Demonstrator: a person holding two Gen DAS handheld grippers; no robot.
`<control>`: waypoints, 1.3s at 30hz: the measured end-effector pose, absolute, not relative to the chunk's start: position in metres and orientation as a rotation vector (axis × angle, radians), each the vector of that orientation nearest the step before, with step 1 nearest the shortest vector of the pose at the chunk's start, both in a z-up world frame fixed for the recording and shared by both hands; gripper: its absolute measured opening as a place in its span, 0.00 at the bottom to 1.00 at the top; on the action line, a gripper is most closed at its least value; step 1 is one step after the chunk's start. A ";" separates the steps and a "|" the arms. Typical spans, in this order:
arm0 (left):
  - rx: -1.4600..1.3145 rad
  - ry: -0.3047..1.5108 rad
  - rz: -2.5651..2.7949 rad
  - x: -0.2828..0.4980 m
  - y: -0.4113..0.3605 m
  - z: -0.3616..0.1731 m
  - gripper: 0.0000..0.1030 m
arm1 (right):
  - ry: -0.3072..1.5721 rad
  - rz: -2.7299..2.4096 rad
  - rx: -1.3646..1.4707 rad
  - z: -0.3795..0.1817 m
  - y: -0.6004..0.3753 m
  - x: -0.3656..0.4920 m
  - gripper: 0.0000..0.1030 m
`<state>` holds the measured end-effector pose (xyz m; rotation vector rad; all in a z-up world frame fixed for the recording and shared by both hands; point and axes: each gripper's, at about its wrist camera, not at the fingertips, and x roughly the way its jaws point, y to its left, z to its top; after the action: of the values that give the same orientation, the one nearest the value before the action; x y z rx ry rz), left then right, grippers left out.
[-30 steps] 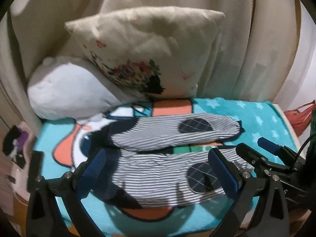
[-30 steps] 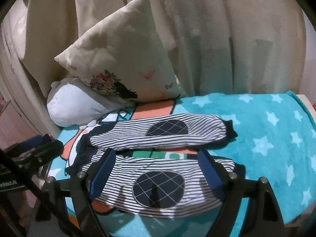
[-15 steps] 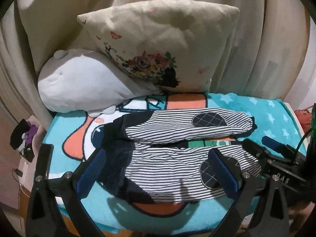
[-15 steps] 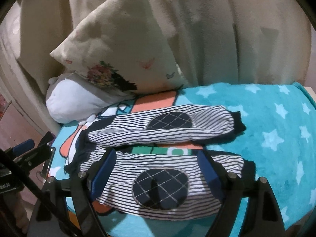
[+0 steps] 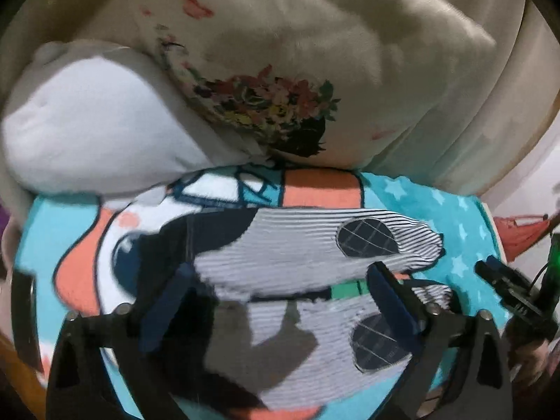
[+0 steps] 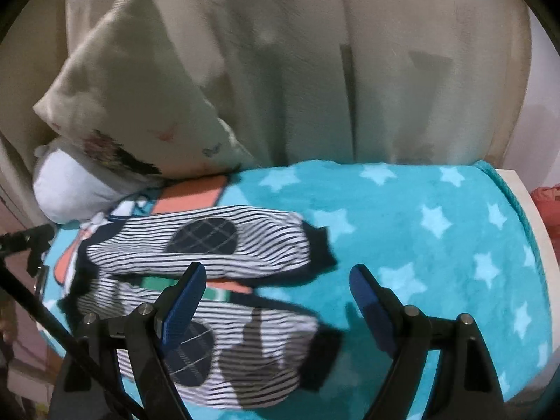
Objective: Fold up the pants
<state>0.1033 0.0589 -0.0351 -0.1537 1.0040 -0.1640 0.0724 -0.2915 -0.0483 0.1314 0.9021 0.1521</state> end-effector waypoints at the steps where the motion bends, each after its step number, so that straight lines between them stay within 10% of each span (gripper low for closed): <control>1: -0.143 1.017 -0.176 0.112 0.059 -0.040 0.84 | 0.911 0.157 0.126 -0.051 -0.294 0.079 0.85; 4: -0.114 1.075 -0.226 0.145 0.057 -0.063 0.63 | 0.958 0.175 0.137 -0.062 -0.299 0.106 0.83; 28: 0.199 1.262 -0.448 0.238 0.040 -0.153 0.64 | 1.175 0.456 -0.089 -0.145 -0.223 0.231 0.80; 30: 0.237 1.249 -0.461 0.233 0.036 -0.152 0.46 | 1.169 0.467 -0.094 -0.146 -0.218 0.230 0.66; 33: 0.221 1.253 -0.500 0.229 0.034 -0.147 0.05 | 1.165 0.491 -0.108 -0.144 -0.212 0.229 0.09; 39: 0.182 1.211 -0.477 0.224 0.044 -0.133 0.05 | 1.167 0.499 -0.042 -0.137 -0.212 0.225 0.05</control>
<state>0.2239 0.0439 -0.1330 0.1817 1.2111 -0.4765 0.2247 -0.2124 -0.1375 -0.0419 1.1674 0.4988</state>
